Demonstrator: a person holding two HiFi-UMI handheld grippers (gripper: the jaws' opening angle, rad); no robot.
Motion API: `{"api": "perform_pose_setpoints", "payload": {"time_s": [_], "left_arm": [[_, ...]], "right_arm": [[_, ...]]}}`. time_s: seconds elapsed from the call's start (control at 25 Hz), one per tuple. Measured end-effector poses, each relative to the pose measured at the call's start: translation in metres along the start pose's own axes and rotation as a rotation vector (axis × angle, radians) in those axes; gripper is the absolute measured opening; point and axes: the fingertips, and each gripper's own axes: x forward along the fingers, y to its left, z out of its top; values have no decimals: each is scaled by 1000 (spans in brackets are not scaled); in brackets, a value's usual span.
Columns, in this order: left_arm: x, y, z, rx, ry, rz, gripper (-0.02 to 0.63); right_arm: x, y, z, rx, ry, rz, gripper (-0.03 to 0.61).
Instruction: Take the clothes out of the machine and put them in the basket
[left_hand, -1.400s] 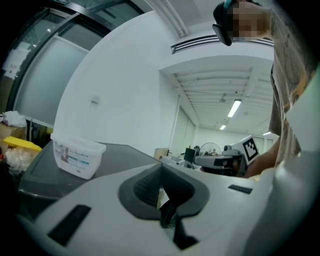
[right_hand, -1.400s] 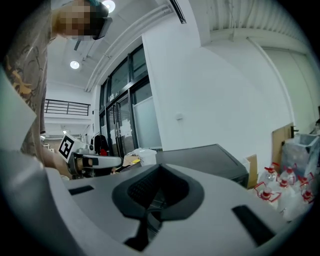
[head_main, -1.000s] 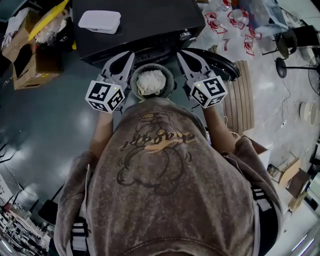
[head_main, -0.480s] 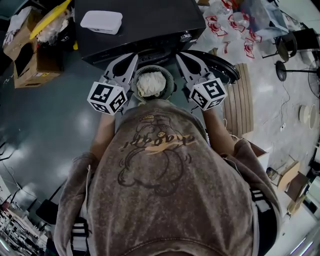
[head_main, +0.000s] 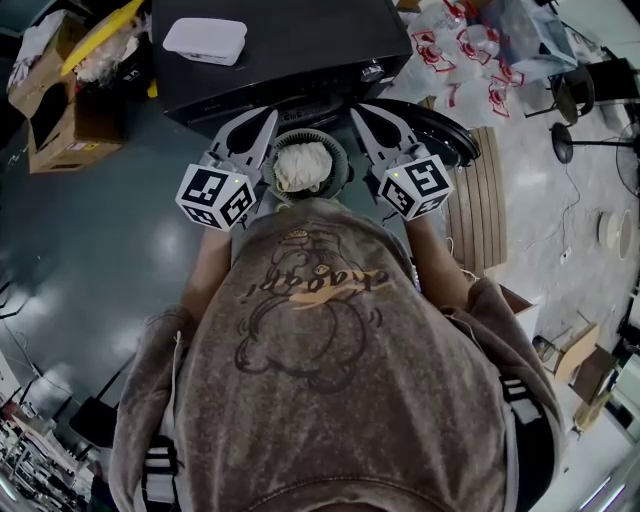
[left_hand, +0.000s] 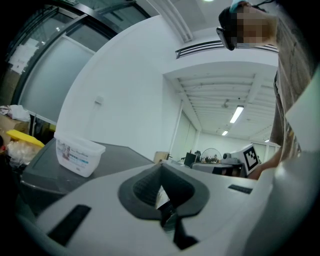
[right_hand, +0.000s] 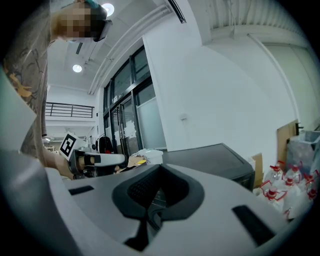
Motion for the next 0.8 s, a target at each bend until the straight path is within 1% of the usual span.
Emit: {"api": "perform_pose_setpoints", "payload": {"time_s": [0.8], "left_arm": [[-20, -9, -4, -7, 7, 15, 8]], "right_arm": [[-12, 11, -5, 13, -2, -1, -6]]}}
